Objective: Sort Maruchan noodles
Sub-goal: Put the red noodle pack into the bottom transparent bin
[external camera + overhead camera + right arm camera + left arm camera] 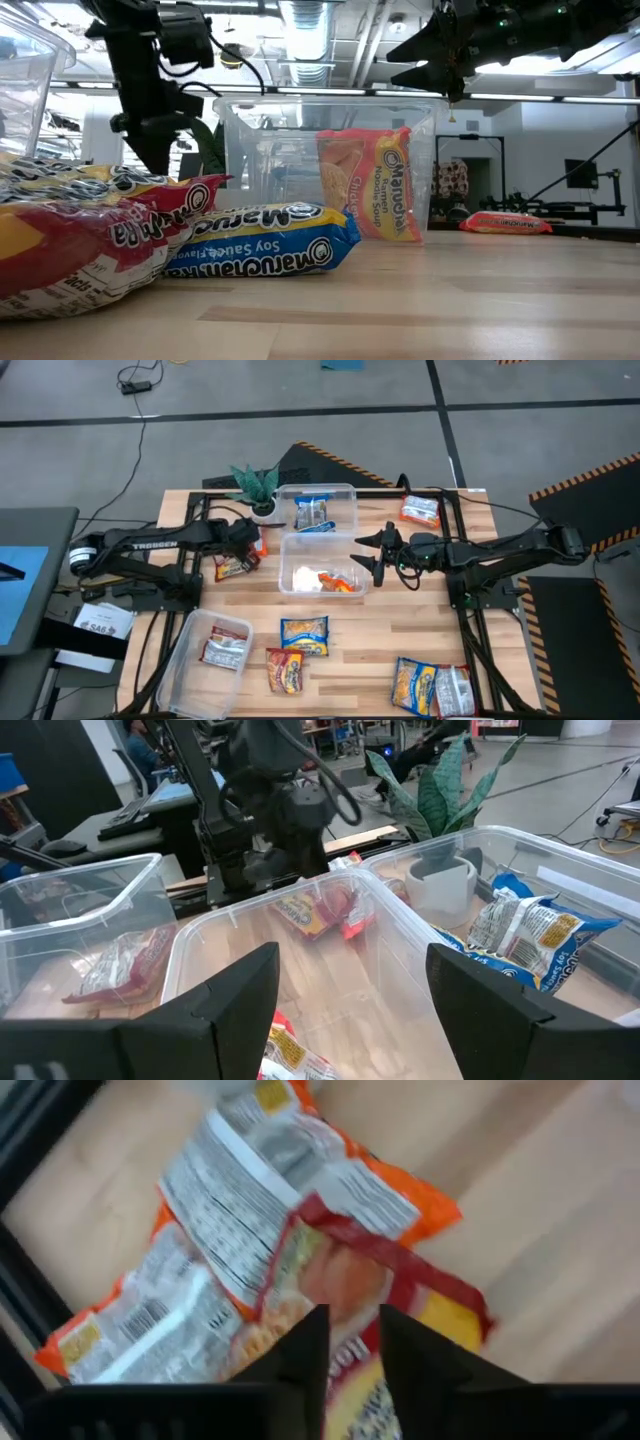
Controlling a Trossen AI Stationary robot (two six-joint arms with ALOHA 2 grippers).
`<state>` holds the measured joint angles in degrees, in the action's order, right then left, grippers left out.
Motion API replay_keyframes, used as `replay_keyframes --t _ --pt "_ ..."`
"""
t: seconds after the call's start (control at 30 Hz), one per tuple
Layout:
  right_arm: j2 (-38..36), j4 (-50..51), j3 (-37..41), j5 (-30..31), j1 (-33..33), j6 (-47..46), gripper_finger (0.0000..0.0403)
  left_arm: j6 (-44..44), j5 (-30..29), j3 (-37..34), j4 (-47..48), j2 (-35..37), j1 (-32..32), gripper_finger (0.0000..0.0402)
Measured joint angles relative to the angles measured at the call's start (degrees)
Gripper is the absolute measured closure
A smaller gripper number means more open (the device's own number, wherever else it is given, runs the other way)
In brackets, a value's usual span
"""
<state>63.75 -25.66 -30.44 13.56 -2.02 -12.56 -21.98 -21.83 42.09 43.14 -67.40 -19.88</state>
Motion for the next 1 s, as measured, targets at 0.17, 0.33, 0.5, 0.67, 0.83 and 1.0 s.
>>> replay_keyframes --t 0.17,0.33,0.5,0.67,0.83,1.0 --pt "0.0 0.1 0.0 0.0 0.0 0.0 0.0127 0.4 0.2 0.0 -3.8 -3.8 -0.9 0.0251" --pt "0.0 1.4 0.0 0.0 0.0 0.0 0.0127 -1.3 -1.3 0.0 -4.0 -7.2 -0.8 0.0206" --pt "0.0 1.6 0.0 0.0 0.0 0.0 0.0127 -4.4 -6.8 0.0 -3.8 -8.8 -0.8 0.0185" --pt "0.0 1.6 0.0 0.0 0.0 0.0 0.0127 -6.5 -8.0 0.0 -3.9 -8.8 -0.8 0.018" --pt "0.0 1.6 0.0 0.0 0.0 -0.3 0.0127 -7.8 -7.1 0.0 -4.1 -8.8 -0.8 0.0179" --pt "0.0 1.6 0.0 0.0 0.0 -0.5 0.0127 -9.1 -7.0 0.0 -4.1 -8.8 -0.9 0.0179"
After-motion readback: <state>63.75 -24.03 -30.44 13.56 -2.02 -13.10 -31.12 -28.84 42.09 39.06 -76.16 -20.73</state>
